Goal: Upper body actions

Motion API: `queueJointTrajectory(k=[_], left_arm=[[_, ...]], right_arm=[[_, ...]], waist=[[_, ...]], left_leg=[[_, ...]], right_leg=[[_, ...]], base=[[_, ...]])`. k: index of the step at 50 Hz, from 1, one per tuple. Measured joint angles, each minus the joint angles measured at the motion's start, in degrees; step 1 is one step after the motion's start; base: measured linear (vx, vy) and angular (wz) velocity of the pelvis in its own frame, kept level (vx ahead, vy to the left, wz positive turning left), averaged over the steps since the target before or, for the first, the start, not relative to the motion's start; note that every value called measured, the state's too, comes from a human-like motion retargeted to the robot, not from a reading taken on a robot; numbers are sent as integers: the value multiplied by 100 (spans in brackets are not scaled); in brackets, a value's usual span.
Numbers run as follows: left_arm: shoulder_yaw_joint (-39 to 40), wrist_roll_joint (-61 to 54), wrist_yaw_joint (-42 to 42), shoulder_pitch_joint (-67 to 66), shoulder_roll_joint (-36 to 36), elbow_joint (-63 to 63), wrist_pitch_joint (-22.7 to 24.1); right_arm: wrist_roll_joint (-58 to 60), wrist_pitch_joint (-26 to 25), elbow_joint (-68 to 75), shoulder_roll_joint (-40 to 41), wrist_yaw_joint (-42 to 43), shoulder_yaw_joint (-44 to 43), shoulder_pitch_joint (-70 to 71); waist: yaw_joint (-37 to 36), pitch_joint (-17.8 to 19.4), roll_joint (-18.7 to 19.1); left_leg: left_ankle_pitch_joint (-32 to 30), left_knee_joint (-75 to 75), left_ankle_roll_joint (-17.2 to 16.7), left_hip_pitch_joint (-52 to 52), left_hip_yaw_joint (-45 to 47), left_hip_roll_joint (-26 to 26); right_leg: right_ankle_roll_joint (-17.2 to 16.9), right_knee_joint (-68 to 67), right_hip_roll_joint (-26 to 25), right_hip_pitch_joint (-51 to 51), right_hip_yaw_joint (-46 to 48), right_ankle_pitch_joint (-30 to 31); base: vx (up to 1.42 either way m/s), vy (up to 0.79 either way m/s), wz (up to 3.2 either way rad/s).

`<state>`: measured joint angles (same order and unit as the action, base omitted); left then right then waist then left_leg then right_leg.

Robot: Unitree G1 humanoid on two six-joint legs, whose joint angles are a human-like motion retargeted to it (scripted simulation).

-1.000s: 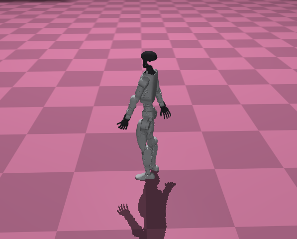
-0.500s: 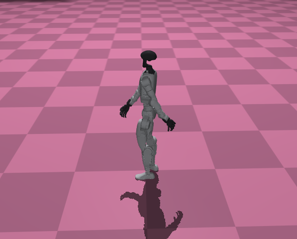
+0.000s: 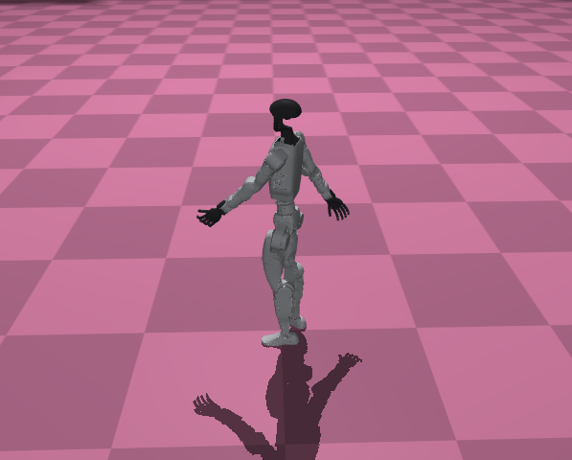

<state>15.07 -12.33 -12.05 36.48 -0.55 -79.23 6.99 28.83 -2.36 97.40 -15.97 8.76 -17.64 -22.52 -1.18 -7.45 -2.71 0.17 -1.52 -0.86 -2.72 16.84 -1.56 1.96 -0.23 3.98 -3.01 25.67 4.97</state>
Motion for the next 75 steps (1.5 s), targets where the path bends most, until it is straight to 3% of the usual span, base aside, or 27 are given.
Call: queueJointTrajectory(k=[5, 10, 15, 22, 30, 35, 40, 49, 55, 59, 68, 75], left_arm=[[-87, 1, 151, -300, 26, -204, -72], [-125, -226, 673, -1210, 128, -895, -331], [71, -167, 1258, -2626, 400, -1767, -876], [646, 424, 2248, -5531, 692, -1817, -1707], [1236, 1098, 2717, -7113, 757, -1817, -2349], [1217, 510, 2489, -6596, 711, -1817, -2308], [556, -469, 1894, -5055, 611, -1817, -2208], [-37, -824, 971, -1664, 219, -1476, -966], [279, -506, 451, -455, -86, -340, -129], [263, -349, 150, -141, -119, 1, 147], [82, -400, 536, -916, -88, -468, -19], [132, -377, 1187, -2619, 234, -1817, -849]], right_arm=[[-467, -33, 0, 147, -12, 8, 262], [-574, -51, 0, 463, -472, 634, 1224], [-276, 164, 0, 942, -1259, 1339, 2766], [-477, 741, -916, 1915, -2339, 1517, 4560], [-463, 1124, -1389, 2167, -2569, 1677, 5322], [-318, 1197, -1253, 1951, -2425, 1847, 4824], [28, 1053, -697, 1537, -2058, 1717, 3832], [-228, 130, 0, 573, -1249, 397, 1605], [-348, 139, 0, 54, -567, -78, 581], [-307, -23, 0, -97, -338, -189, 238], [-923, -92, 0, 343, -481, 51, 1006], [-581, 194, 0, 972, -1389, 1219, 2873]], waist=[[-77, -32, 52], [-206, -65, 91], [-339, -40, 114], [-359, 76, 222], [-317, 135, 207], [-245, 56, 187], [-223, -32, 143], [-60, -84, 70], [77, -55, 107], [98, -38, 116], [41, -74, 181], [-143, -73, 186]], left_leg=[[-12, -10, 5, -20, -16, -12], [-45, -33, 14, -33, -99, -51], [-44, -67, 10, 65, -73, -66], [15, -104, -33, 199, 141, 14], [15, -91, -71, 200, 88, 49], [-12, -78, -73, 127, -34, 33], [-38, -61, -63, 69, -107, 4], [-47, -41, -41, 24, -43, -3], [-22, -48, -48, 52, 161, 37], [-12, -39, -50, 78, 218, 51], [-93, -47, -30, 3, 25, 13], [-142, -52, -29, 2, -129, -28]], right_leg=[[-4, 6, 6, -8, 25, -8], [5, 13, 3, 2, 9, -37], [2, -18, -19, 8, -161, -44], [-63, -92, -93, -68, -444, -6], [-101, -79, -122, -37, -409, -11], [-115, -56, -112, -17, -309, -43], [-111, -37, -94, 10, -217, -67], [-72, 22, -68, 26, -46, -31], [-17, 18, -67, -52, -101, 29], [-3, 5, -65, -53, -114, 39], [-25, 32, -48, -1, 29, -2], [-60, 13, -43, 38, -23, -54]], base=[[0, 0, 0], [0, 5, 12], [0, 0, -5], [-2, -1, -24], [0, 0, 0], [2, 0, 22], [2, 1, 7], [0, 0, -5], [-4, -2, -30], [-1, 0, -6], [0, 3, 15], [0, 3, 15]])
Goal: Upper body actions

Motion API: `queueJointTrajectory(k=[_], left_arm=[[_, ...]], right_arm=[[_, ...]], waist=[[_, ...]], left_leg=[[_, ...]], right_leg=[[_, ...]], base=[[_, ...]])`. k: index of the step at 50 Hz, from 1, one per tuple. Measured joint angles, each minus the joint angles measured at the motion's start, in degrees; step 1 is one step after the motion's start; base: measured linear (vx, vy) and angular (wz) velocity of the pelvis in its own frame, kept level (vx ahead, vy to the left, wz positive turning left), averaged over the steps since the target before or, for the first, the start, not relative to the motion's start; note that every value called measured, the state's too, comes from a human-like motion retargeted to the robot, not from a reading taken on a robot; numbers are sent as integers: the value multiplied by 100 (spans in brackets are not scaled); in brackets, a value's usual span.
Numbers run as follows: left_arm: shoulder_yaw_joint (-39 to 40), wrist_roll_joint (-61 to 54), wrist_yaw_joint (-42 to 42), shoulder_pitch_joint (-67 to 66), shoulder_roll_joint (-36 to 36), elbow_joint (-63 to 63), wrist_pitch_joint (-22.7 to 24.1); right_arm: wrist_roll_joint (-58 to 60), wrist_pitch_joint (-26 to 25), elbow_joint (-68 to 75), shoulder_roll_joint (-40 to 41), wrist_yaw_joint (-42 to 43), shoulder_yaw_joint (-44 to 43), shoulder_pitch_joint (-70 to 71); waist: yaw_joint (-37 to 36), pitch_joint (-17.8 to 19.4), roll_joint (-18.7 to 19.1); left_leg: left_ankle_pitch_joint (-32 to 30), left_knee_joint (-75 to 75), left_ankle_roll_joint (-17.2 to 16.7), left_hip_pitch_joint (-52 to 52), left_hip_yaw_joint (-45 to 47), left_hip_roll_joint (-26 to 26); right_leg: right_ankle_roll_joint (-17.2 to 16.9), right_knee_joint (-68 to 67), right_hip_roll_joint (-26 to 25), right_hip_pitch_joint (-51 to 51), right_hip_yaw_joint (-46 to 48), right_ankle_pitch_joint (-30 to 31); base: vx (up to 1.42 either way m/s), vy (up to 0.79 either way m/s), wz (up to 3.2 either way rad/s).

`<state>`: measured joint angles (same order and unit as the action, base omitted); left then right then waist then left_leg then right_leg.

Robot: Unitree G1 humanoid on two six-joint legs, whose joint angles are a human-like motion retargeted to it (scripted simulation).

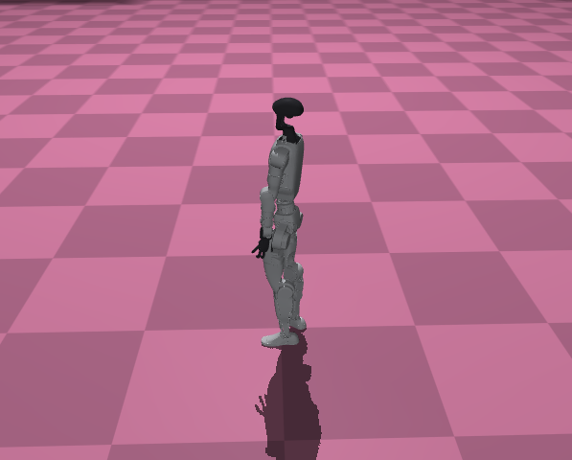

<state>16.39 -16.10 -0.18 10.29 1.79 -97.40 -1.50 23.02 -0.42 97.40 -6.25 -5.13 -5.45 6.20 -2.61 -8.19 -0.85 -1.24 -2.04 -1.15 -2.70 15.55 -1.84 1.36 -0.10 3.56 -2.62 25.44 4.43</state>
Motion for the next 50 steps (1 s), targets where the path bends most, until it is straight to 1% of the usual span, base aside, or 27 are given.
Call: queueJointTrajectory(k=[2, 5, 8, 12, 15, 17, 21, 24, 28, 31, 33, 37, 41, 43, 47, 50], left_arm=[[168, 117, 137, -777, 100, 0, -382], [496, 329, 566, -1912, 273, 0, -826], [826, 637, 1094, -2941, 453, 0, -1133], [1220, 1018, 1349, -3927, 609, 0, -1519], [1406, 1083, 1315, -4297, 632, 0, -1755], [1475, 1006, 1292, -4316, 604, 0, -1797], [1359, 458, 1212, -3811, 493, 0, -1772], [1054, -199, 868, -2965, 412, 0, -1574], [560, -781, 427, -1427, 253, 0, -1055], [462, -820, 305, -149, 144, 8, -552], [391, -787, 177, 569, 56, 224, -237], [272, -523, -289, 1642, -115, 950, 307], [206, -202, -671, 2272, -214, 1664, 769], [185, -32, -816, 2433, -221, 1915, 926], [91, 194, -1005, 2452, -248, 2132, 1032], [-5, 180, -900, 2211, -289, 2004, 991]], right_arm=[[143, 196, -47, 240, -278, 166, 624], [203, 379, -574, 612, -693, 283, 1275], [10, 556, -1157, 904, -1006, 342, 1747], [-150, 796, -1591, 1117, -1191, 355, 2174], [-106, 895, -1641, 1136, -1175, 422, 2294], [-39, 930, -1593, 1105, -1158, 484, 2233], [135, 961, -1365, 936, -1036, 626, 1799], [363, 912, -997, 698, -837, 610, 1293], [680, 710, -197, 252, -412, 416, 545], [860, 289, 0, -90, -97, 189, -253], [909, 12, 0, -272, 119, -21, -822], [773, -244, 0, -558, 569, -507, -1756], [568, -288, 0, -815, 929, -902, -2350], [453, -309, 0, -911, 1061, -1056, -2531], [112, -372, 0, -979, 1194, -1192, -2606], [-90, -399, 0, -887, 1176, -1063, -2417]], waist=[[-25, 19, 14], [-45, 74, 42], [-35, 127, 64], [2, 157, 59], [29, 180, 39], [47, 184, 25], [89, 152, 13], [120, 111, -5], [149, 40, -40], [171, 4, -85], [178, 4, -117], [198, 27, -161], [222, 19, -159], [224, 13, -141], [196, 14, -93], [160, -13, -57]], left_leg=[[2, -4, -6, 12, 2, 6], [9, -7, -15, 31, 7, 22], [15, -6, -24, 37, -23, 35], [20, 8, -35, 17, -95, 39], [24, 21, -40, 13, -125, 39], [27, 21, -40, 14, -122, 36], [26, 13, -34, -8, -97, 33], [20, 13, -24, -36, -97, 25], [13, 17, -7, -72, -89, 17], [11, 11, 5, -86, -40, 10], [19, 8, 10, -74, 13, 8], [55, 14, 11, -42, 141, 22], [108, 9, 4, 12, 329, 44], [140, 14, 3, 40, 417, 56], [173, 17, 13, 78, 495, 56], [175, 18, 26, 75, 459, 40]], right_leg=[[-6, -10, -7, -6, -33, -2], [-23, -31, -27, -16, -96, -12], [-44, -51, -45, -22, -157, -26], [-61, -61, -54, -19, -161, -50], [-68, -66, -49, -8, -155, -60], [-67, -70, -46, -10, -160, -61], [-62, -77, -44, -43, -181, -61], [-60, -74, -34, -57, -165, -57], [-63, -49, -16, -58, -92, -32], [-47, -9, -3, -57, -4, 5], [-25, 7, 2, -57, 12, 27], [11, 3, 14, -92, -41, 64], [37, -12, 14, -153, -135, 109], [40, -27, 14, -176, -180, 122], [38, -56, 19, -185, -219, 121], [32, -60, 23, -165, -201, 97]], base=[[0, 0, 0], [0, 0, 0], [0, 0, 0], [0, 0, 0], [0, 0, 0], [0, 0, 0], [0, 0, 0], [0, 0, 0], [0, 0, 0], [0, 0, 0], [3, -4, -22], [2, -4, -28], [2, 0, -41], [0, 3, -39], [0, 5, -17], [1, 6, 11]])
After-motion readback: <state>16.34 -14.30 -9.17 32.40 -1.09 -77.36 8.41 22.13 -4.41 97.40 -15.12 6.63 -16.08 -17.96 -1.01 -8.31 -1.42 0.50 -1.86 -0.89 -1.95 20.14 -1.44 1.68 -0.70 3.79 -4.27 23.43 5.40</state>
